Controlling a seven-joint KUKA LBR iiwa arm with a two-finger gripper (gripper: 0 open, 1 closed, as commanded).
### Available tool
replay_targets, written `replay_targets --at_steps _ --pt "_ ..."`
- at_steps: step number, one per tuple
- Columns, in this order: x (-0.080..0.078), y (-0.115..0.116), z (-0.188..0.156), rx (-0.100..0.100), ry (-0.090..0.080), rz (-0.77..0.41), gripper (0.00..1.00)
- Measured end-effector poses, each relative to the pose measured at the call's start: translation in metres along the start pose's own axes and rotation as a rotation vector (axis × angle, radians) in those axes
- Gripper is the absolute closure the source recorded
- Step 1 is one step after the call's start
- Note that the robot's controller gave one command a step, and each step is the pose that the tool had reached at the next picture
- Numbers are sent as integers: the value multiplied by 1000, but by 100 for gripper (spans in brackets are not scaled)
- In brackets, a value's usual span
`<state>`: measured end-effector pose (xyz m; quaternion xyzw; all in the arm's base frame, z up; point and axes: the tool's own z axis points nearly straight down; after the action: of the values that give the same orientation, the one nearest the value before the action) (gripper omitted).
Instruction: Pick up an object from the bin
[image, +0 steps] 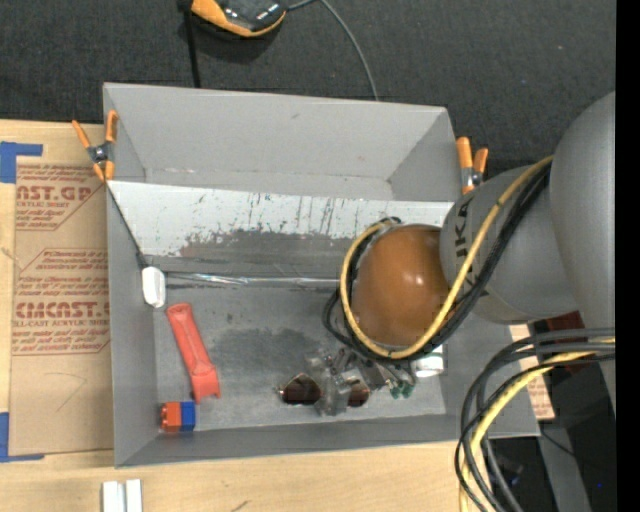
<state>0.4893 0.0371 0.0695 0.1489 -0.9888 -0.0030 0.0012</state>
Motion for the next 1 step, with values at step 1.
replay_targets --at_steps 1 --pt "6 6 -7 0 2 -132 100"
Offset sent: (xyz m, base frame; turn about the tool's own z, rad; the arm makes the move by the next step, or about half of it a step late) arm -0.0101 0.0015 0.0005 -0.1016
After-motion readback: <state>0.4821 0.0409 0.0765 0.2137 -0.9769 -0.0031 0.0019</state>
